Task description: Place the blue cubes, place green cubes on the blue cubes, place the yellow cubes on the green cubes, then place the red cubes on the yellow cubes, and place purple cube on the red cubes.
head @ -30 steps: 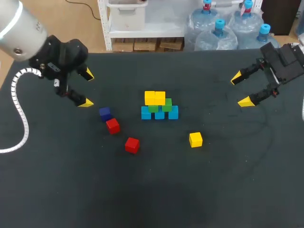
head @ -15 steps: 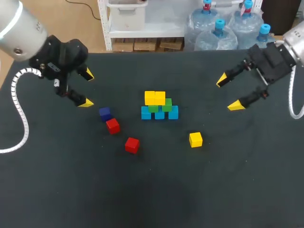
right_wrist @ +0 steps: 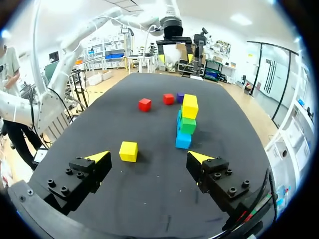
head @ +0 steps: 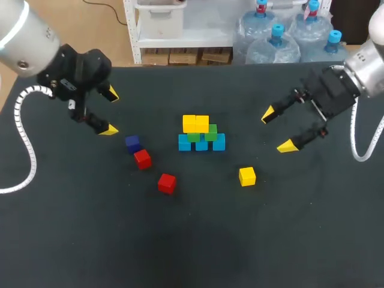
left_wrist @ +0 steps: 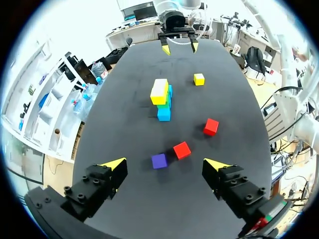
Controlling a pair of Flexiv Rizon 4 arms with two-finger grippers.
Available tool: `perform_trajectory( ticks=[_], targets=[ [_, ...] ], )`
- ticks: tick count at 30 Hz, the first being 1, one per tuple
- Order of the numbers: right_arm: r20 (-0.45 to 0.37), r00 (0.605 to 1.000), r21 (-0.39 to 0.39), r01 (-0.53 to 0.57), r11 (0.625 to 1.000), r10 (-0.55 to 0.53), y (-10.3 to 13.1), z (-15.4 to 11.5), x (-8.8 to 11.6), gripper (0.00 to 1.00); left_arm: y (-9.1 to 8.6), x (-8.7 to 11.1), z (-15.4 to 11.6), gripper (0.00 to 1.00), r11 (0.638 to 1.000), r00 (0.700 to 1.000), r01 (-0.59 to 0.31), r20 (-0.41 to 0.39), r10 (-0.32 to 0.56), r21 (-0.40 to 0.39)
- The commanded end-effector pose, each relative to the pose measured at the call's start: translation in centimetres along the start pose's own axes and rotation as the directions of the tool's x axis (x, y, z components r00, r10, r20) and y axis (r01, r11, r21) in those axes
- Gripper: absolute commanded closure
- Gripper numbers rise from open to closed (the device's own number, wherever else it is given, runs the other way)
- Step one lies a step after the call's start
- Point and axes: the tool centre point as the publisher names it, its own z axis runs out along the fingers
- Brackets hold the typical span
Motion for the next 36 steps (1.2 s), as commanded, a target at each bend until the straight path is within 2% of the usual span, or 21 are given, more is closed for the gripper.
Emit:
perform_trajectory(
  ticks=[1, 7, 14, 27, 36],
  targets=[
    [-0.009, 1.000, 0.039, 0.000, 0.999, 0.001, 2.1, 0.4, -0.1, 0.00, 0.0, 0.1, 0.0, 0.00, 1.000, 1.000, -0.003, 0.004, 0.003, 0.001],
    [-0.037, 0.999, 0.048, -0.008, 0.999, 0.010, 3.4, 2.1, 0.6, 0.00, 0.0, 0.1, 0.0, 0.00, 1.000, 1.000, -0.003, 0.004, 0.003, 0.001],
    [0.005, 1.000, 0.055, -0.003, 0.998, 0.003, 4.2, 3.7, 1.4, 0.00, 0.0, 0.1, 0.0, 0.00, 1.000, 1.000, -0.003, 0.004, 0.003, 0.001],
    [0.038, 0.999, 0.041, 0.006, 0.999, -0.008, 4.2, 5.8, 2.6, 0.00, 0.0, 0.1, 0.0, 0.00, 1.000, 1.000, -0.003, 0.004, 0.003, 0.001],
    [0.019, 1.000, 0.061, -0.014, 0.998, 0.013, 4.3, 6.8, 2.4, 0.00, 0.0, 0.1, 0.0, 0.00, 1.000, 1.000, -0.003, 0.004, 0.003, 0.001]
  ],
)
